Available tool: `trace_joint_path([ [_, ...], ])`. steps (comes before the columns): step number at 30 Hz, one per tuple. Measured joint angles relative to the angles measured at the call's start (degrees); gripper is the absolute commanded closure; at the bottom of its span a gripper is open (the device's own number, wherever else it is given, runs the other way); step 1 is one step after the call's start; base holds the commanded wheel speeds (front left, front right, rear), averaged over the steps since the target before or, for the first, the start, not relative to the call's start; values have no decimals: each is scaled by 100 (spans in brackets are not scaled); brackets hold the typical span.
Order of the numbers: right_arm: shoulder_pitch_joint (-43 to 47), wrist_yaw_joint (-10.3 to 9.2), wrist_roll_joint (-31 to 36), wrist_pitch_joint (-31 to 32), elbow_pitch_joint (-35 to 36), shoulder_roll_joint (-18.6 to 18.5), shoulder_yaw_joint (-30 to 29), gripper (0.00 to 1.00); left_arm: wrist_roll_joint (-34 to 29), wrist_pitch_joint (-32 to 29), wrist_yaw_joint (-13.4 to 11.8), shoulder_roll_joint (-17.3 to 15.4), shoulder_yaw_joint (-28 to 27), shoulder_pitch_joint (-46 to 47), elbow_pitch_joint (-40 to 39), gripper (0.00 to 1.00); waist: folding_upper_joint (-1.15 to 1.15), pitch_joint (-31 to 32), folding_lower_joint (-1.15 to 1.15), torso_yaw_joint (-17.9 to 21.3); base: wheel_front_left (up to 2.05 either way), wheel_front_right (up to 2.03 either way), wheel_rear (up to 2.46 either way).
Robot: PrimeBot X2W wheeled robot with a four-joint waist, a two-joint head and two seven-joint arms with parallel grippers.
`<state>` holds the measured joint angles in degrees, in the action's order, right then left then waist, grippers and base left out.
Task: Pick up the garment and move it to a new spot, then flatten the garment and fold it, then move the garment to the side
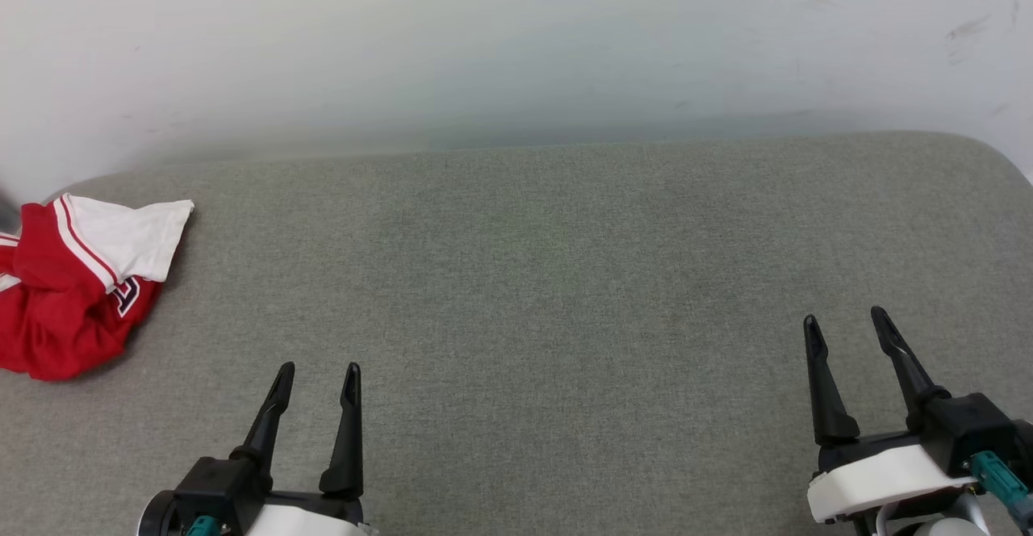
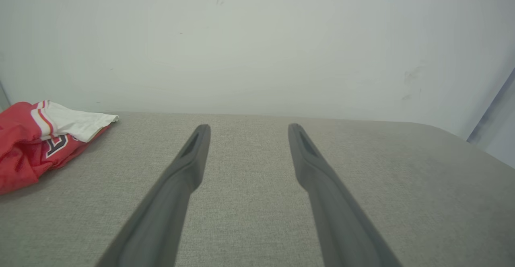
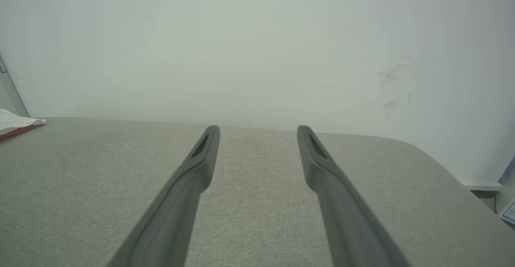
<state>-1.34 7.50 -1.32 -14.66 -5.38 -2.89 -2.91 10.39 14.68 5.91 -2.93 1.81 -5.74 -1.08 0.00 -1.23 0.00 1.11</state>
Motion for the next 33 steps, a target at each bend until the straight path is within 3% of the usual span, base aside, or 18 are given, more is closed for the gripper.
trace_joint_path([
  [22,-10,0,88,-42,-49,0,67,0,-105,38,44,1,9,-13,82,0,0,8,0,-50,0,0,0],
  [33,14,0,73,-43,-122,-1,215,0,-122,38,63,1,-70,-12,112,0,0,38,0,-405,0,0,0],
])
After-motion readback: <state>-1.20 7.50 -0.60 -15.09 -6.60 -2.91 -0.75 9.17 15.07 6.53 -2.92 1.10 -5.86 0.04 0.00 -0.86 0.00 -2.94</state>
